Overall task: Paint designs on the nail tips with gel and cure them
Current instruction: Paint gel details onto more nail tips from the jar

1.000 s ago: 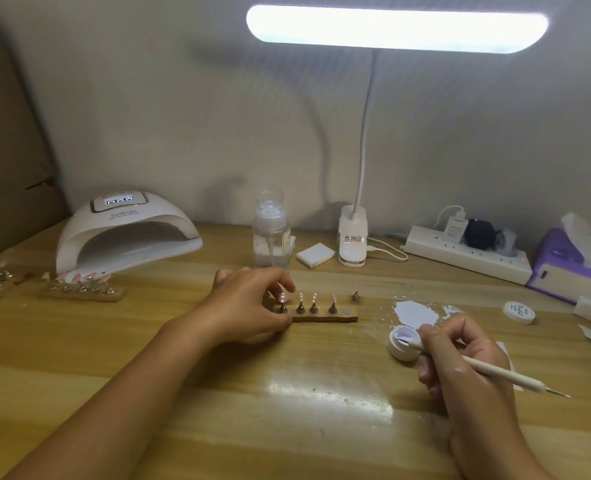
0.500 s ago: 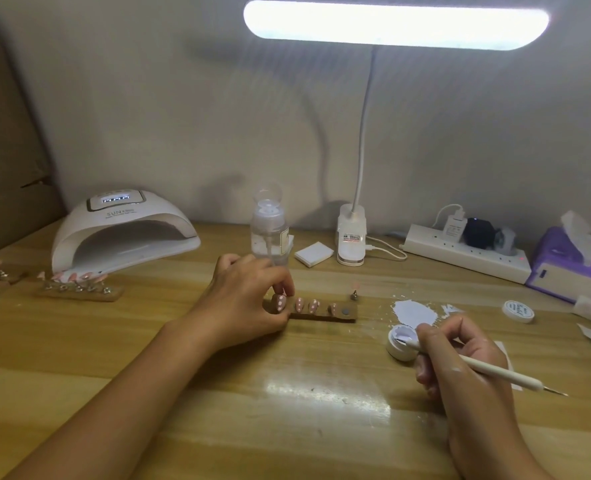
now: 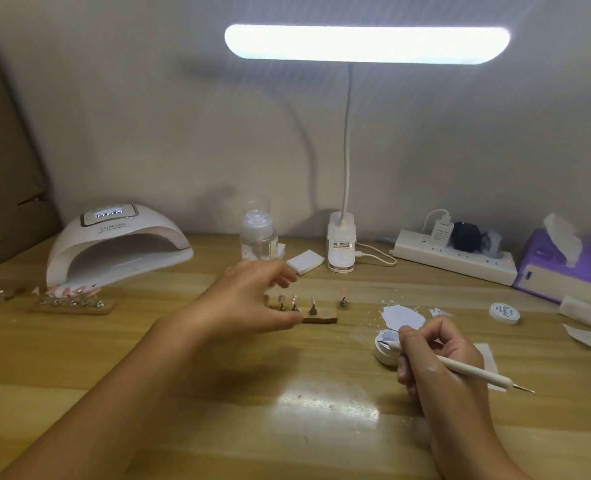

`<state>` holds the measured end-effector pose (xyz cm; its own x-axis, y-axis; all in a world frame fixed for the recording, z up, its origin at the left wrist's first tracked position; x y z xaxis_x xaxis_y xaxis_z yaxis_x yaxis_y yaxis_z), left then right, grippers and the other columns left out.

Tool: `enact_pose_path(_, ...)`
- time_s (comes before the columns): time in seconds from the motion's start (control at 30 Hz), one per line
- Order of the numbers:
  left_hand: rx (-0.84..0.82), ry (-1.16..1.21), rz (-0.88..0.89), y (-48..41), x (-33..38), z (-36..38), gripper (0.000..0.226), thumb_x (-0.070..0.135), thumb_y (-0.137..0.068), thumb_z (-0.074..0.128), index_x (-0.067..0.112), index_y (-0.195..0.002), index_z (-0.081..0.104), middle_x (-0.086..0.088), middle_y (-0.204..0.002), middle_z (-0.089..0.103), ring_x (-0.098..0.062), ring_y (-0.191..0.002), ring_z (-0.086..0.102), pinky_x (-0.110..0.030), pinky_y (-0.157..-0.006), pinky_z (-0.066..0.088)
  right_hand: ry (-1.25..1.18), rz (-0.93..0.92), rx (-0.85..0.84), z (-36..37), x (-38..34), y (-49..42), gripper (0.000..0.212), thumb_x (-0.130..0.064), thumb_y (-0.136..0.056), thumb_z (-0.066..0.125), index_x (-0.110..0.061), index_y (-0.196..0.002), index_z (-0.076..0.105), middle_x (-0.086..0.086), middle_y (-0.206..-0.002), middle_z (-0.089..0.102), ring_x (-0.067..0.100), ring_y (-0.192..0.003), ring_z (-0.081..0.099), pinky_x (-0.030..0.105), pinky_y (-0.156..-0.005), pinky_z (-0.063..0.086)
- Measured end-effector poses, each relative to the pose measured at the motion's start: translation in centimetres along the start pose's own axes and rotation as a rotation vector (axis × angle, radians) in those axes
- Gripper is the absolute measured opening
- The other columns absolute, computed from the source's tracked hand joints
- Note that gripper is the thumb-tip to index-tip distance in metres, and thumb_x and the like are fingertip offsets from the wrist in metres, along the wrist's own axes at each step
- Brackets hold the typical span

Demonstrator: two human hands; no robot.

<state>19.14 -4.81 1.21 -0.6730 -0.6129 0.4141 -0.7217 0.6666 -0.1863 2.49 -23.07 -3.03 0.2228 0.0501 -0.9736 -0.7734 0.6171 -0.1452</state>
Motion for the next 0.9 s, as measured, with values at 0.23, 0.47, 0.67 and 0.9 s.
enact_pose_path(0.23,-0.062,-0.416,0.009,-5.7,6.7,2.9,0.043,0.058,-0.083,0.059,0.028,-0.115,0.063,0.008,-0.112,0.065,-0.019,-0.109,0.056,-0.037,-0.093,0.036,-0.003,-0.028,0.033,-0.6,0.0,-0.1,0.042,-0.010,-0.093,0.061,-0.025,-0.057,0.048,0.005,-0.045,0.049,0.005,-0.040,0.042,0.014,-0.038,0.031)
enact_pose_path(0.47,-0.053,-0.452,-0.050,-7.8,7.3,4.9,0.011,0.032,-0.085,0.062,0.025,-0.091,0.068,0.004,-0.096,0.068,-0.021,-0.104,0.056,-0.038,-0.087,0.023,0.000,-0.037,0.021,-0.4,0.2,-0.3,0.041,-0.011,-0.093,0.061,-0.027,-0.057,0.049,0.003,-0.045,0.050,0.004,-0.042,0.044,0.013,-0.040,0.033)
enact_pose_path(0.67,0.029,-0.474,0.083,-5.8,9.9,3.4,0.012,0.032,-0.082,0.063,0.029,-0.094,0.064,0.009,-0.099,0.067,-0.017,-0.099,0.057,-0.037,-0.089,0.031,-0.019,-0.050,0.060,-0.8,0.1,-0.4,0.038,-0.011,-0.093,0.061,-0.025,-0.060,0.048,0.002,-0.046,0.050,0.006,-0.041,0.043,0.014,-0.040,0.033)
enact_pose_path(0.9,-0.164,-0.182,0.054,0.7,8.3,3.6,0.013,0.035,-0.072,0.066,0.032,-0.085,0.067,0.018,-0.083,0.065,-0.002,-0.083,0.058,-0.025,-0.064,0.048,0.110,-0.119,0.161,-2.5,-0.8,-1.8,0.024,-0.030,-0.090,0.070,-0.019,-0.080,0.051,-0.010,-0.055,0.058,-0.002,-0.049,0.050,0.016,-0.050,0.040)
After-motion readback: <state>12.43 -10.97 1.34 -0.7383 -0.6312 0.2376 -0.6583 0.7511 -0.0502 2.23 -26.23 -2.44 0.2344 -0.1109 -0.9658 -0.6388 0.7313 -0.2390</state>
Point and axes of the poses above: each hand's wrist, its own y-axis away from the middle knuckle, its own z-axis out of the palm, x = y × z, the point moved 9 cm from there along -y, towards the middle knuckle
